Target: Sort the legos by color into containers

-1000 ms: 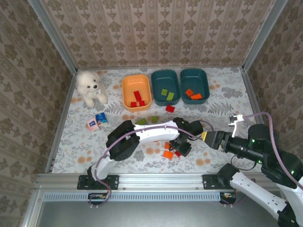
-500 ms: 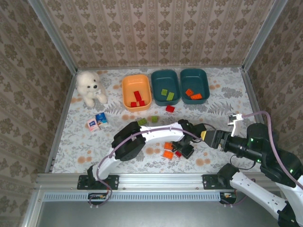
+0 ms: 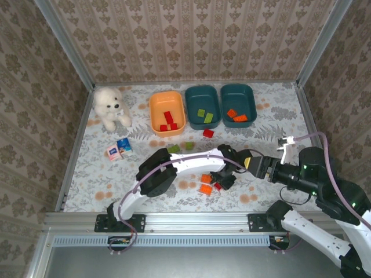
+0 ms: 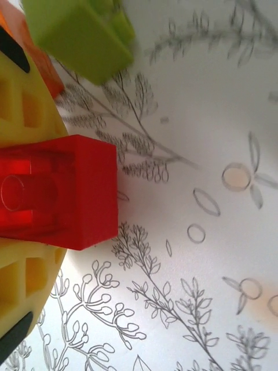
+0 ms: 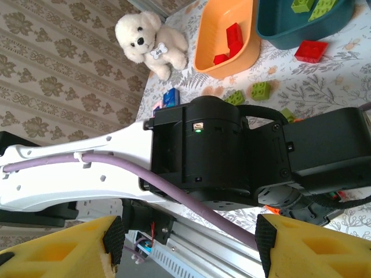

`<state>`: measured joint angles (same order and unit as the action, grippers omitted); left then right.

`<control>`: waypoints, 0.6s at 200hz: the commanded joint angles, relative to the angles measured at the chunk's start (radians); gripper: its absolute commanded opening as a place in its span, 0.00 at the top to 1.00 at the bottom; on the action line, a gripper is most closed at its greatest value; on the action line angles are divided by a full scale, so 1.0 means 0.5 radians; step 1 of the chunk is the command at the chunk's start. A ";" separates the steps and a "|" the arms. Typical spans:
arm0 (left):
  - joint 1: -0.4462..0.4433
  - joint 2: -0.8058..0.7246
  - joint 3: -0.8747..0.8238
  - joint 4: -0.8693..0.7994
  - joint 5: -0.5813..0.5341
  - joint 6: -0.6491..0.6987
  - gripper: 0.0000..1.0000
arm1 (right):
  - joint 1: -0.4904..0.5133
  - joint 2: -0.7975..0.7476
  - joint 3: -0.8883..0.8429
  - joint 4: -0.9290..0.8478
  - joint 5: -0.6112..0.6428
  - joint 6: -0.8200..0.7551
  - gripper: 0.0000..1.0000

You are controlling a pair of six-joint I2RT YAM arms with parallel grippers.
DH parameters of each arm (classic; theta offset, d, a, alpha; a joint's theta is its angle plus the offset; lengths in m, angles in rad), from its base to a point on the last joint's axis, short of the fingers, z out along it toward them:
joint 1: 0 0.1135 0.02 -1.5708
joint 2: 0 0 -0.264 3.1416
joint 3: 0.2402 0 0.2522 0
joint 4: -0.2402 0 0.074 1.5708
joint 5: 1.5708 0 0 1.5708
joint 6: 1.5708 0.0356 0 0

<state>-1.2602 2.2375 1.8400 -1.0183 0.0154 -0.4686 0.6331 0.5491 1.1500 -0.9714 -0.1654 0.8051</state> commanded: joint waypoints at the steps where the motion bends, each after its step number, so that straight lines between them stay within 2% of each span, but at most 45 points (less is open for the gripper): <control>1: 0.173 -0.327 0.112 -0.090 -0.072 -0.114 0.75 | 0.010 0.074 0.102 0.108 0.009 -0.060 0.36; 35: 0.520 -0.587 0.065 -0.070 -0.058 -0.124 0.75 | 0.007 0.306 0.251 0.250 -0.053 -0.158 0.36; 62: 0.860 -0.666 0.033 -0.053 -0.033 -0.024 0.75 | -0.015 0.529 0.314 0.322 -0.140 -0.233 0.36; 92: 1.236 -0.582 0.097 -0.014 0.003 0.083 0.75 | -0.052 0.783 0.301 0.405 -0.312 -0.278 0.35; 120: 1.484 -0.375 0.290 -0.031 -0.025 0.124 0.75 | -0.092 1.052 0.309 0.439 -0.401 -0.310 0.35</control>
<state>-0.5945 1.9724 1.9060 -1.0134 0.0059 -0.4541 0.6037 0.9913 1.2949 -0.7902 -0.2901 0.6895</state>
